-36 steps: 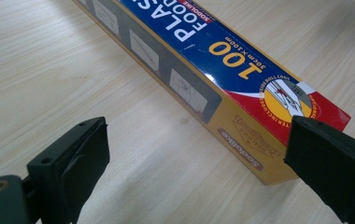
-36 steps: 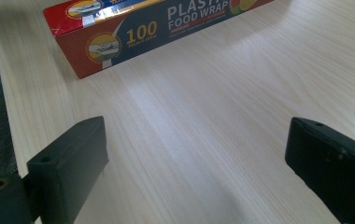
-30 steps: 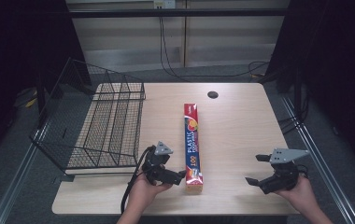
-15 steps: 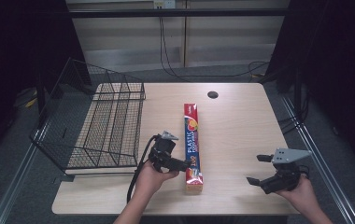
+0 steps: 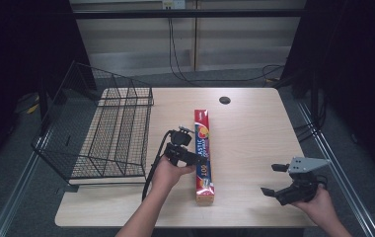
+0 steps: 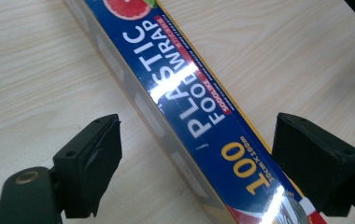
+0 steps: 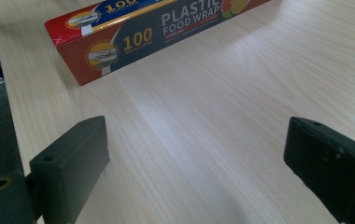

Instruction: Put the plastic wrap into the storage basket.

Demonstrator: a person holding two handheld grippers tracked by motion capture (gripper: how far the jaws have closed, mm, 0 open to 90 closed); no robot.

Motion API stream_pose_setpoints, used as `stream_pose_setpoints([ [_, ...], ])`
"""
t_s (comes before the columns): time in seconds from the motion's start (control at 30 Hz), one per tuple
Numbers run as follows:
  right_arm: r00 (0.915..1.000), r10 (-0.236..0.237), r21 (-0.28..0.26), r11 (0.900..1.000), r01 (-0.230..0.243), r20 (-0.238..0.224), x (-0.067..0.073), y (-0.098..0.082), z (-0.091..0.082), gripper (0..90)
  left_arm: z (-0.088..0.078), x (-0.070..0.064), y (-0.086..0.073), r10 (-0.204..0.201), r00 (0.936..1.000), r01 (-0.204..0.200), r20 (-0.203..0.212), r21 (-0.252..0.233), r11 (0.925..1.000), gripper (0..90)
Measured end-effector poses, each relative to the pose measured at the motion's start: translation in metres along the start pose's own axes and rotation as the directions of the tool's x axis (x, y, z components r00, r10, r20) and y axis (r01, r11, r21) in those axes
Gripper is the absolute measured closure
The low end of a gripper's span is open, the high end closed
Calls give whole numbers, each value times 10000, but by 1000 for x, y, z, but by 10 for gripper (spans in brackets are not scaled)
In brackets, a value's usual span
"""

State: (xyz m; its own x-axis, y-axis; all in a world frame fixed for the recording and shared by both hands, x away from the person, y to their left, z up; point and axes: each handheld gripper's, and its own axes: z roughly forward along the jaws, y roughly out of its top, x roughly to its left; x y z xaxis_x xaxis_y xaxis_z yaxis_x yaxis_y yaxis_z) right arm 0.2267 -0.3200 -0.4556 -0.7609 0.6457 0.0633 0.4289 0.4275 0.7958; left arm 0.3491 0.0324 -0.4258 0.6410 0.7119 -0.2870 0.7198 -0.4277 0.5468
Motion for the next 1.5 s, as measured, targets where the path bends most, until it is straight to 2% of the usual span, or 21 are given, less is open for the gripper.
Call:
stream_pose_setpoints([
  [0.03,10000,12,3,10000,-12,-16,0,0,0,67,0,1,3,89,10000,-89,-17,172,9998,161],
  [0.07,10000,13,-2,10000,-13,-36,0,0,1,67,1,-1,4,-115,9999,115,-39,115,9999,159],
  [0.17,10000,40,19,10000,-40,-52,1,0,2,68,5,-2,11,-106,9995,116,-285,352,9993,152],
  [0.27,9999,65,11,10000,-65,-79,1,0,2,66,10,-2,17,-274,9988,298,-396,620,9976,145],
  [0.3,9999,77,9,10000,-77,-102,0,0,2,66,12,-2,18,-291,9980,332,-563,734,9967,153],
  [0.33,9998,102,19,9999,-102,-160,0,0,2,66,15,-3,21,-413,9968,472,-690,865,9951,154],
  [0.4,9999,117,8,9999,-117,-89,0,0,2,64,17,-3,24,-637,9956,706,-687,1035,9921,160],
  [0.47,9999,108,-45,9999,-109,-62,-1,0,2,65,20,-3,27,-826,9934,906,-799,1018,9907,160],
  [0.7,9997,127,-114,9999,-129,-212,-2,0,3,65,30,-2,36,-1110,9861,1265,-1232,1255,9840,158],
  [0.8,9996,202,-182,9996,-205,-203,-2,0,2,65,35,-2,39,-1306,9841,1459,-1202,1281,9810,154],
  [0.97,9995,238,-198,9995,-242,-218,-2,0,2,64,43,-4,45,-1304,9812,1511,-1424,1460,9777,152],
  [1.07,9994,237,-226,9995,-243,-264,-3,0,2,64,47,-2,46,-1370,9791,1615,-1501,1652,9729,153],
  [1.13,9993,256,-241,9994,-263,-271,-3,0,2,64,49,-2,47,-1484,9762,1731,-1579,1565,9724,153],
  [1.17,9994,237,-276,9993,-243,-234,-3,0,2,64,48,-1,47,-1473,9768,1722,-1555,1612,9718,157],
  [1.23,9993,254,-285,9993,-261,-258,-3,0,2,65,50,-1,47,-1759,9709,2001,-1626,1470,9687,159],
  [1.27,9993,248,-288,9993,-256,-271,-3,0,2,64,50,0,48,-1616,9732,1874,-1638,1563,9698,159],
  [1.37,9993,278,-271,9992,-285,-266,-3,0,2,64,53,1,48,-1876,9694,2128,-1581,1613,9637,159],
  [1.43,9991,305,-328,9990,-315,-295,-3,0,2,64,53,3,48,-1810,9722,2062,-1487,1762,9625,199],
  [1.5,9991,313,-352,9989,-323,-302,-4,0,1,64,54,3,48,-1845,9726,2074,-1416,1694,9635,220],
])
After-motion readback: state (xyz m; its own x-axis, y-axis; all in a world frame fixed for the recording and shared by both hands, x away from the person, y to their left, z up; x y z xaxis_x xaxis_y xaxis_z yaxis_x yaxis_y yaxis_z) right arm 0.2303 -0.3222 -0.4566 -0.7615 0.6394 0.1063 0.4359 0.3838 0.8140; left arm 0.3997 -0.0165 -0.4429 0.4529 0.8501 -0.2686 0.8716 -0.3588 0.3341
